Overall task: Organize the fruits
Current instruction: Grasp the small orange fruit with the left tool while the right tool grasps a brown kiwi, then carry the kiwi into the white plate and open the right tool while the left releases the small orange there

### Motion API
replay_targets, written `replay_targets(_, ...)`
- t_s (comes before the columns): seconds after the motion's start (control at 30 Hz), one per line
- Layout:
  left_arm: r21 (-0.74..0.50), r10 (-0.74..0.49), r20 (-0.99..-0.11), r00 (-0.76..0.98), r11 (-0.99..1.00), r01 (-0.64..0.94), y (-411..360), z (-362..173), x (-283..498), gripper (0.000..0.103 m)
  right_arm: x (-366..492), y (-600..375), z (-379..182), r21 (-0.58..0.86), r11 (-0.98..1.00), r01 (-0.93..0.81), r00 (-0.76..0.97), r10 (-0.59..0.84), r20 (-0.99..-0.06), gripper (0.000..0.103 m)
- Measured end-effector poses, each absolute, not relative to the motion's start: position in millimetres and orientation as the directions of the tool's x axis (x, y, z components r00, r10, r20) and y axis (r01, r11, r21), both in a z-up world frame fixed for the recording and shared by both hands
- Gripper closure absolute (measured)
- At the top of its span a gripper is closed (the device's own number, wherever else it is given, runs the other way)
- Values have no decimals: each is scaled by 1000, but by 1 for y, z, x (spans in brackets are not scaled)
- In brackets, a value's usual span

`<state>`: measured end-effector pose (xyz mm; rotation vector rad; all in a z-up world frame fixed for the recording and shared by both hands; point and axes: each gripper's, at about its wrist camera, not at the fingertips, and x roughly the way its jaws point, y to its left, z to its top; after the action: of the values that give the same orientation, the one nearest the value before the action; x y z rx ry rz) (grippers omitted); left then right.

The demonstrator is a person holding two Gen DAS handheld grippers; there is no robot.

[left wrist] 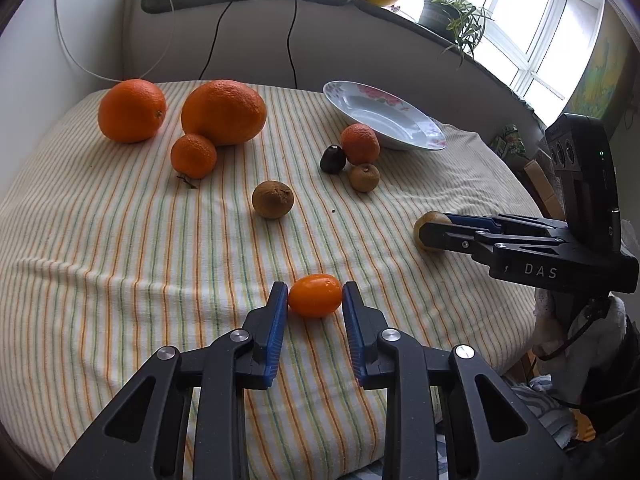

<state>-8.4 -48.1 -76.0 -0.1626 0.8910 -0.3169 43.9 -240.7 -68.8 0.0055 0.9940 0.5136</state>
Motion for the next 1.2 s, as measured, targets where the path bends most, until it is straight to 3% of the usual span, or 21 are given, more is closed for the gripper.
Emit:
replay_targets(0.07,-271,-339,-735,587,941,204,-48,-76,-8,77,44,-242,-68,255,871,-420,423,437,-794,71)
replay_targets(0.57,-273,-358,-699,620,934,231,-52,-59,13,77,51,-257,-53,289,869,-401,448,462,-766,72)
replay_targets(1.2,-196,-410,-638,652,905,378,-111,-27,116,77,129,-292,-28,241,913,-330,553,394,-734,72)
